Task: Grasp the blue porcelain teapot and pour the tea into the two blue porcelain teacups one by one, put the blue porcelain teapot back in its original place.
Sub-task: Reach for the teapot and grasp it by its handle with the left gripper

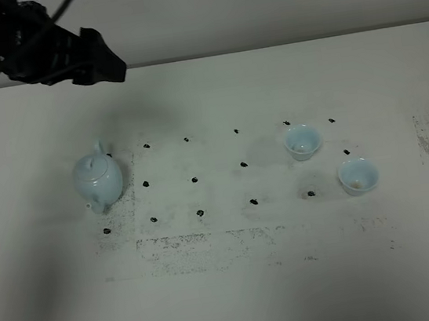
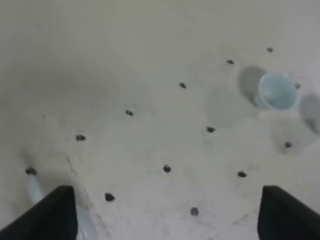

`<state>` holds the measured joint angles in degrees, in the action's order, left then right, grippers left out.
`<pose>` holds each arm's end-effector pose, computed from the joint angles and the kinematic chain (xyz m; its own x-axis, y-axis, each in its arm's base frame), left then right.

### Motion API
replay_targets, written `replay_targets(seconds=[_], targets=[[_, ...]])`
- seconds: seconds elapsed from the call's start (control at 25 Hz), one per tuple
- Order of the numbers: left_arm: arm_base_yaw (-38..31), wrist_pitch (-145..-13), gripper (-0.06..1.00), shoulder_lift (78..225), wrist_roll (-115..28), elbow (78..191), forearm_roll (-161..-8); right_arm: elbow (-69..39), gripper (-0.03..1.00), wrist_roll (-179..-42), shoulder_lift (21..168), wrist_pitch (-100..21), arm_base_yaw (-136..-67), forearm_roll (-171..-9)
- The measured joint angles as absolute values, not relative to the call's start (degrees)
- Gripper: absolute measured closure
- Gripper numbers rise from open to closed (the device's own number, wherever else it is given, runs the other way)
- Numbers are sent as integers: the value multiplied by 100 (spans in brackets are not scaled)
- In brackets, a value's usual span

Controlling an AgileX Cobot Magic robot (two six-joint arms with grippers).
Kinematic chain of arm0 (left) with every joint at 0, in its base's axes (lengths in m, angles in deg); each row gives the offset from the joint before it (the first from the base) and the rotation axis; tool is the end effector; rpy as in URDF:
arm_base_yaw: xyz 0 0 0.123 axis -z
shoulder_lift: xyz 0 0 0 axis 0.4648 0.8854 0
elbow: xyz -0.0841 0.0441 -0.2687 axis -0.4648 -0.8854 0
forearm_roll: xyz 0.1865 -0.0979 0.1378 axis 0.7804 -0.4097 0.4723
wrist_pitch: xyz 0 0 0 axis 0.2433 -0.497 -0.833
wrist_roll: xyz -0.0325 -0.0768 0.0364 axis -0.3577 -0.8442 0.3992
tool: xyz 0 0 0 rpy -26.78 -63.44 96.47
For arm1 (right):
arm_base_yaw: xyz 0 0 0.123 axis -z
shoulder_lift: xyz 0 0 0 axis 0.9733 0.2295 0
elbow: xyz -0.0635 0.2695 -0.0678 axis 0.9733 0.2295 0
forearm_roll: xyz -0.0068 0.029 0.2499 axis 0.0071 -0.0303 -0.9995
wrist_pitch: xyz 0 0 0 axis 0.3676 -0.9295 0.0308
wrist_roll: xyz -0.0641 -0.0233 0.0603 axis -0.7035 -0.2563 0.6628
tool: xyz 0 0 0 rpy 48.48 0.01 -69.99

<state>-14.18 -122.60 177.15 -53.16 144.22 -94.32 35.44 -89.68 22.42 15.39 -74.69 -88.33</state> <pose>0.3724 -0.1169 0.3308 -0.6730 0.3071 -0.6729 0.5125 0.8496 -0.1248 -0.0073 0.0098 0.2787 -0.5010 0.0328 -0.8648 -0.0471 0.9968 0.0651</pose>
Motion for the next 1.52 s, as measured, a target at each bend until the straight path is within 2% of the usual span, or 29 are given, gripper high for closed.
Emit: replay_targets(seconds=[0.2,0.36,0.84,1.28,1.52], targets=[[-532,-11697,24,17715,-5569,14422,-8255,3544,44,-8968,2242,1539,-7469,-8833],[-204,-11638,24,17776,-5910,14422,-7450,3544,44,-8968,2242,1539,-7469,-8833],[-148,-11721,24,18728,-6347,14422,-6371,3544,44,-8968,2235,1539,-7469,-8833],[-159,-11515,24,19033,-5384,14422,-5973,3544,44,-8968,2235,1539,-7469,-8839],[-159,-11321,24,19346,-5133,14422,-5174,3544,44,-8968,2235,1539,-7469,-8839]])
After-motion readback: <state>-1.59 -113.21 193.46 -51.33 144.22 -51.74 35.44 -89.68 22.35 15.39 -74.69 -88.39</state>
